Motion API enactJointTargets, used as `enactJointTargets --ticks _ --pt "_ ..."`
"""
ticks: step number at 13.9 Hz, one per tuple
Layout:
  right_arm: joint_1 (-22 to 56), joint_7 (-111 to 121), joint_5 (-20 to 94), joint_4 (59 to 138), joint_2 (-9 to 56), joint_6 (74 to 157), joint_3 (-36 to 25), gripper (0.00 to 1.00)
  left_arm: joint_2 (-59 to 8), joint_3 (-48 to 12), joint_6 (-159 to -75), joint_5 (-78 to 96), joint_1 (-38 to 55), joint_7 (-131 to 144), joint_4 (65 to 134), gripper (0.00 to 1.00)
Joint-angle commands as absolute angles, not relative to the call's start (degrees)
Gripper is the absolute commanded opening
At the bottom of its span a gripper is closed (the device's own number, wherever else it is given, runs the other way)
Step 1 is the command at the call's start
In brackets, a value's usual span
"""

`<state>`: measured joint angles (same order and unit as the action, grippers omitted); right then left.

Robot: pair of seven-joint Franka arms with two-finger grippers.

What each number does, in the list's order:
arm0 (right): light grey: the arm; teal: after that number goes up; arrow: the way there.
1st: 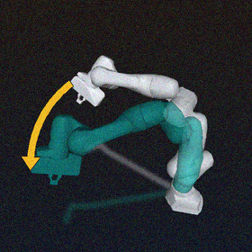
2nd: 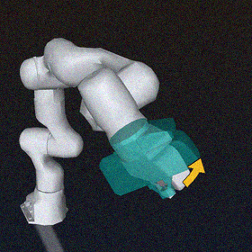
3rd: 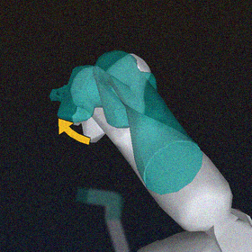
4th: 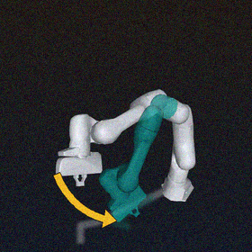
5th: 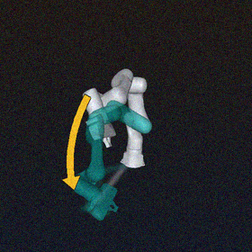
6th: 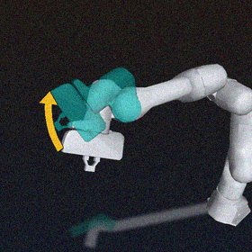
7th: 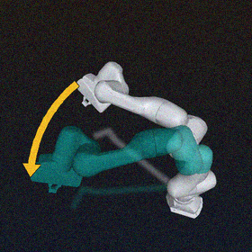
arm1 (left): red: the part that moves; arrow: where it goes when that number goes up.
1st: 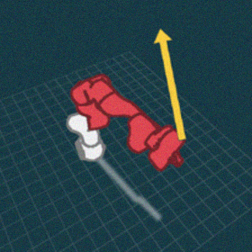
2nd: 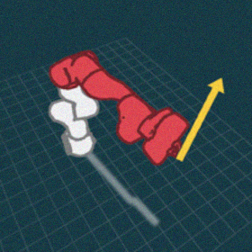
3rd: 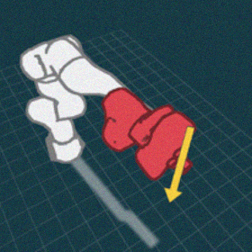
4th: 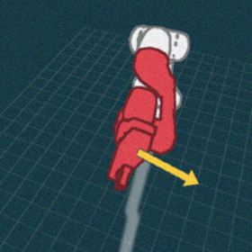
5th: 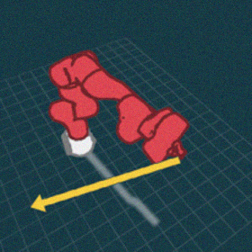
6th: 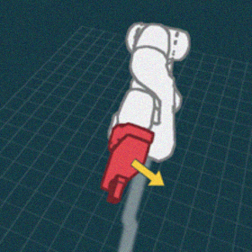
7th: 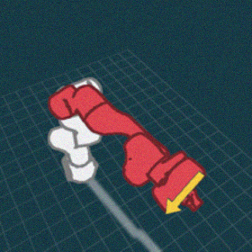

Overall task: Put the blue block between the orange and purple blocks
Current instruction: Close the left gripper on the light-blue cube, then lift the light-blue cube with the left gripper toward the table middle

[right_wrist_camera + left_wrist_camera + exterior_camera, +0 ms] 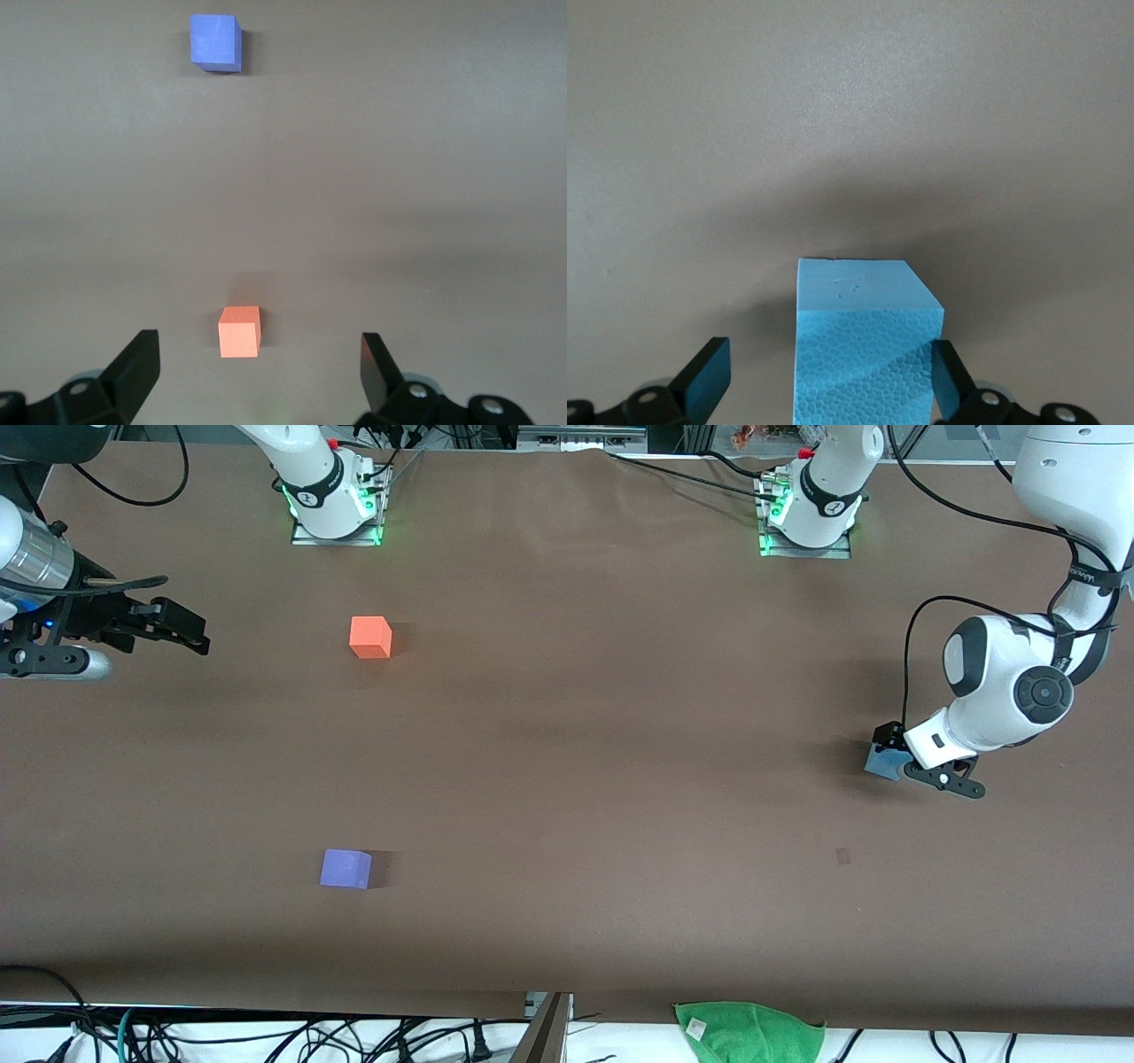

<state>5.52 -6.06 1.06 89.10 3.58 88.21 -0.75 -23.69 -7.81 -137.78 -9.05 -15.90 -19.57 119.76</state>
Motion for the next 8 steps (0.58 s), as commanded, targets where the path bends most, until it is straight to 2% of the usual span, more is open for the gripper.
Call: enactJointTargets --ticks 1,8 --pt "5.3 -6.2 1.5 88.2 3.7 88.0 -0.6 1.00 -23.1 -8.7 -134.0 -4.2 -16.4 -20.3 119.4 1.00" --pt "5.3 -6.2 1.5 88.2 3.7 88.2 -0.6 1.00 -24.6 -8.7 -136.4 -4.5 -17.0 -21.2 118.8 1.00"
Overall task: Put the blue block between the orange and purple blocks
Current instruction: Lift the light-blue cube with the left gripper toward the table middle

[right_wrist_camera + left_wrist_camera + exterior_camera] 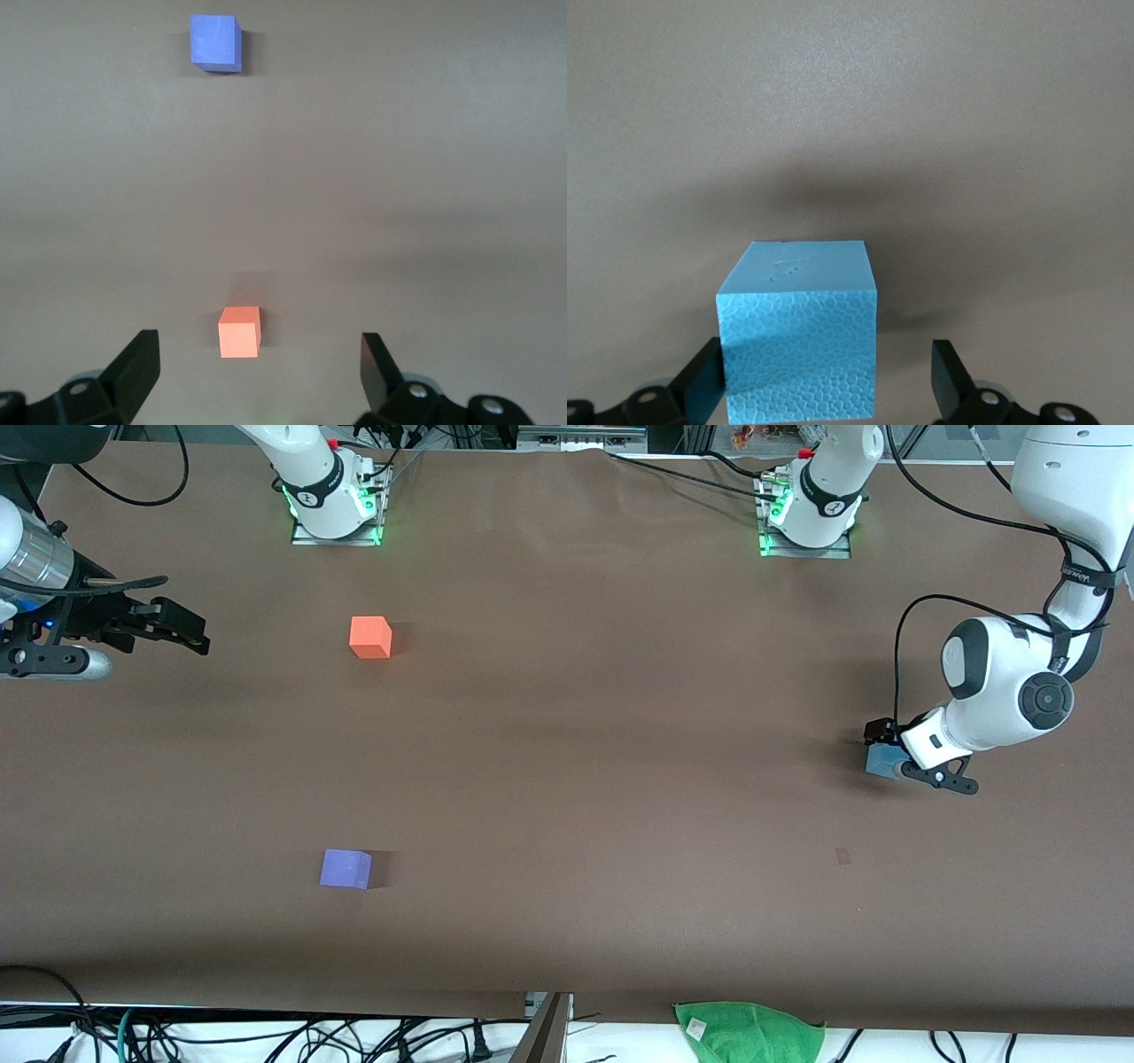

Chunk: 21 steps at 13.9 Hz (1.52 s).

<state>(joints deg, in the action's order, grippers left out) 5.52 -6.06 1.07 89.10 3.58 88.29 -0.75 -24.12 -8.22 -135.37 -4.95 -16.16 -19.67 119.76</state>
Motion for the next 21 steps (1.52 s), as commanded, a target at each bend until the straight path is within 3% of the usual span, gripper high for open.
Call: enactJointTargets --ticks 1,3,4,5,7,9,12,16,21 --pt "5.3 -6.2 1.5 88.2 3.7 88.2 -0.6 1.00 -26.0 -8.7 -137.1 -4.5 -17.6 -21.2 118.3 1.00" --pt "5.3 -6.2 1.5 88.2 3.7 88.2 -0.6 1.00 -26.8 -8.7 -137.3 -4.5 -17.6 -21.2 117.2 1.00" --pt "5.3 -6.2 1.5 88.2 3.7 88.2 -0.6 1.00 -26.8 -8.7 -137.3 -4.5 -17.5 -21.2 117.2 0.95" --pt "5.3 -6.2 1.5 88.2 3.7 88.2 -0.6 1.00 -27.0 -8.7 -137.3 -4.5 -17.4 -21.2 117.2 0.80" --pt "5.3 -6.2 1.5 88.2 3.7 88.2 -0.6 1.00 -27.2 -8.7 -137.3 -5.3 -17.4 -21.8 116.8 0.28" --pt "5.3 -6.2 1.5 88.2 3.7 88.2 -0.6 1.00 -27.0 -8.8 -136.8 -5.3 -17.1 -25.3 116.3 0.07" --pt "5.3 -6.2 1.5 88.2 3.7 88.2 -0.6 1.00 -25.3 -10.2 -131.0 -4.9 -16.8 -24.9 112.9 0.06" --pt "5.3 -5.6 1.5 88.2 3.8 88.2 -0.7 1.00 -25.8 -16.3 -110.4 -4.3 -13.8 -13.6 99.3 0.08" --pt "5.3 -6.2 1.3 88.2 3.9 87.9 -0.7 1.00 -26.8 -16.6 -108.0 3.2 2.2 8.9 94.2 0.09"
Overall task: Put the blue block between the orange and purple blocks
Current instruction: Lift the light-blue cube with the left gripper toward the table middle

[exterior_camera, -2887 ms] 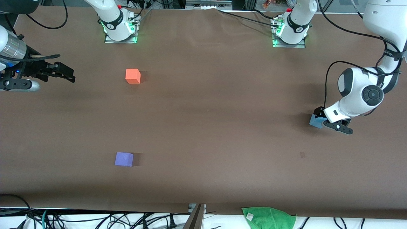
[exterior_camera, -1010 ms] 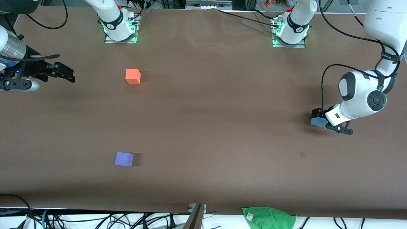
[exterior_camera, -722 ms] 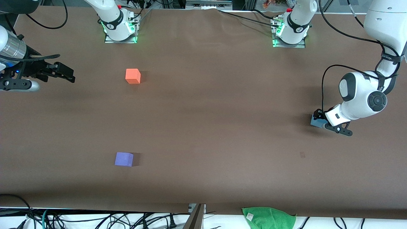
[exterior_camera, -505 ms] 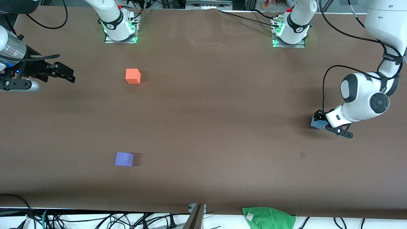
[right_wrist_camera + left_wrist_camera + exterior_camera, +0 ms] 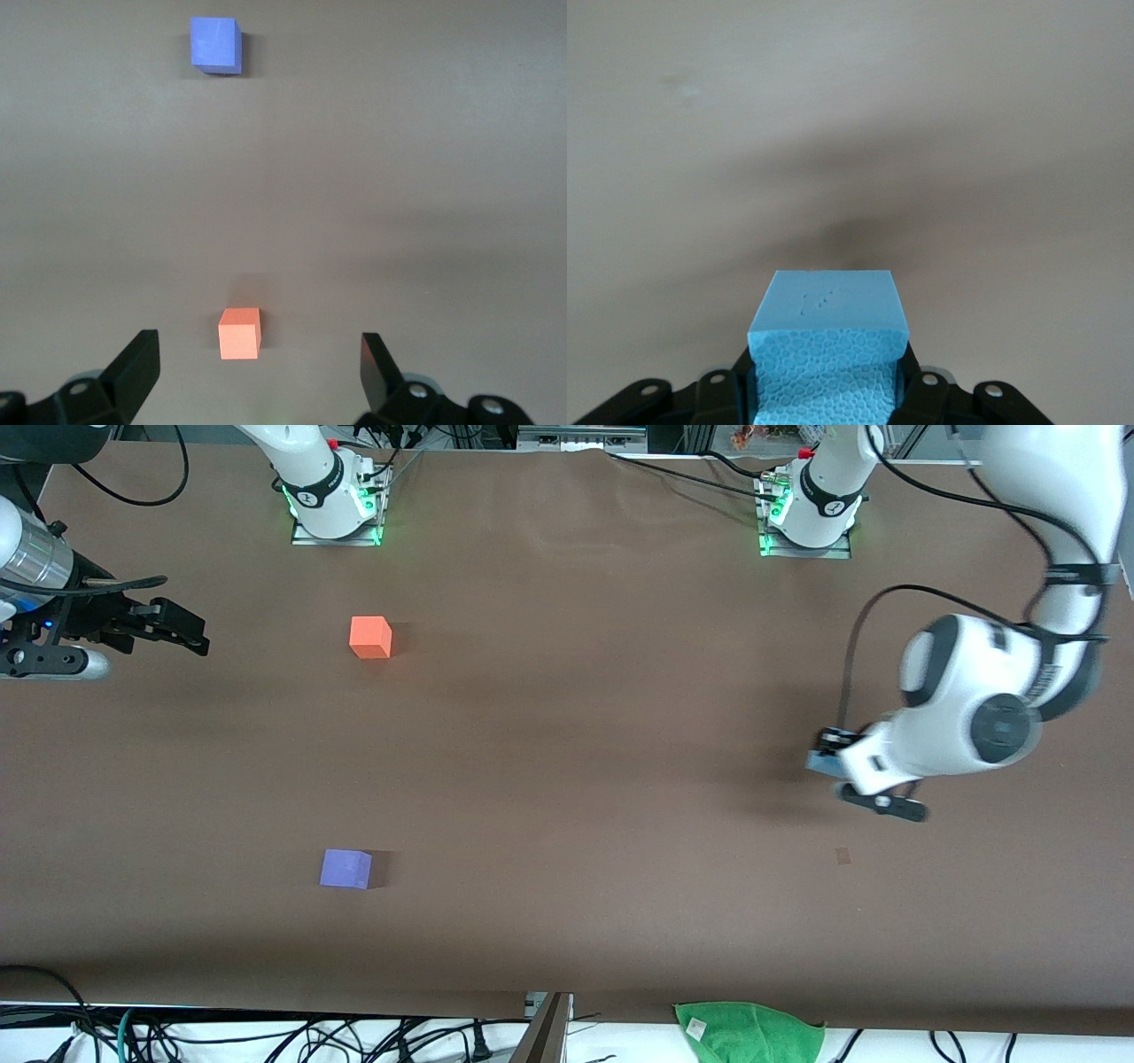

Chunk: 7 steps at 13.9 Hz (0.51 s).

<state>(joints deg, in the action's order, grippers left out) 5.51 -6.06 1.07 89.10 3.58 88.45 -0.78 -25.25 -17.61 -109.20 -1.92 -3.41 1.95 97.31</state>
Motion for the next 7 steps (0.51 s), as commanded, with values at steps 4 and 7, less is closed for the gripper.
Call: enactJointTargets --ticks 4,7 --pt "5.0 -6.2 1.2 88.2 4.1 88.3 -0.7 1.00 -36.1 -16.4 -108.8 7.6 14.4 26.4 83.4 0.13" --pt "4.9 -6.1 1.7 88.1 4.2 89.7 -0.7 1.00 -43.3 -15.2 -115.1 6.9 23.4 39.2 77.2 0.13"
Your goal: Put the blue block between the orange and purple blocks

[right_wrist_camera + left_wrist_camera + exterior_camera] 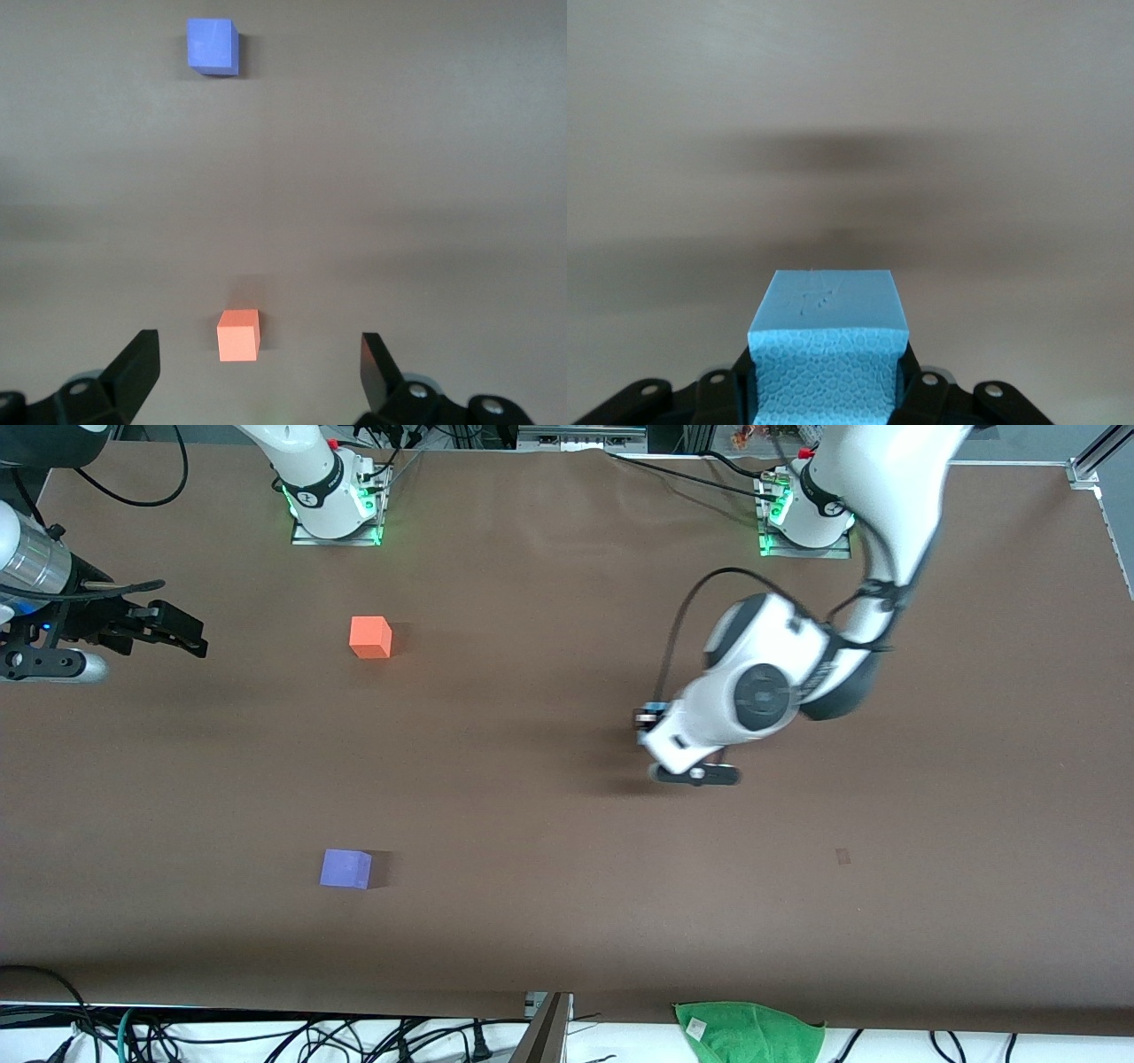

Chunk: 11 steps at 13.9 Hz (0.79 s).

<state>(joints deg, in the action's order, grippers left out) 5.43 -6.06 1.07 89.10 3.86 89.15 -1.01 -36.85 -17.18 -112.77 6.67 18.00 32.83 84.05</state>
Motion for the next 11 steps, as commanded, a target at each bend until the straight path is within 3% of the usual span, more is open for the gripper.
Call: enactJointTargets --ticks 1,4,6,7,8,11 --pt "4.8 -5.5 3.1 88.1 4.3 90.5 -0.8 1.00 -44.9 -14.7 -119.1 6.3 25.5 40.4 77.2 0.13" --pt "4.6 -4.9 5.0 88.1 5.6 91.8 -0.9 1.00 -49.9 -13.6 -127.7 2.9 30.2 40.9 77.2 0.14" --pt "4.1 -5.5 5.1 88.5 5.9 90.7 -1.4 1.00 -51.1 -12.5 -129.4 2.2 31.8 41.7 77.1 0.21" --pt "3.8 -6.2 5.1 88.6 6.1 90.4 -1.6 1.00 -51.2 -12.1 -129.4 2.1 32.4 41.8 77.1 0.41" --pt "3.9 -5.5 4.6 88.6 6.8 91.5 -1.6 1.00 -51.1 -12.0 -129.4 2.1 32.4 42.0 77.1 0.99" --pt "4.3 -5.3 3.2 88.2 9.1 91.2 -1.2 1.00 -49.8 -12.0 -128.7 2.2 31.9 42.2 77.0 1.00"
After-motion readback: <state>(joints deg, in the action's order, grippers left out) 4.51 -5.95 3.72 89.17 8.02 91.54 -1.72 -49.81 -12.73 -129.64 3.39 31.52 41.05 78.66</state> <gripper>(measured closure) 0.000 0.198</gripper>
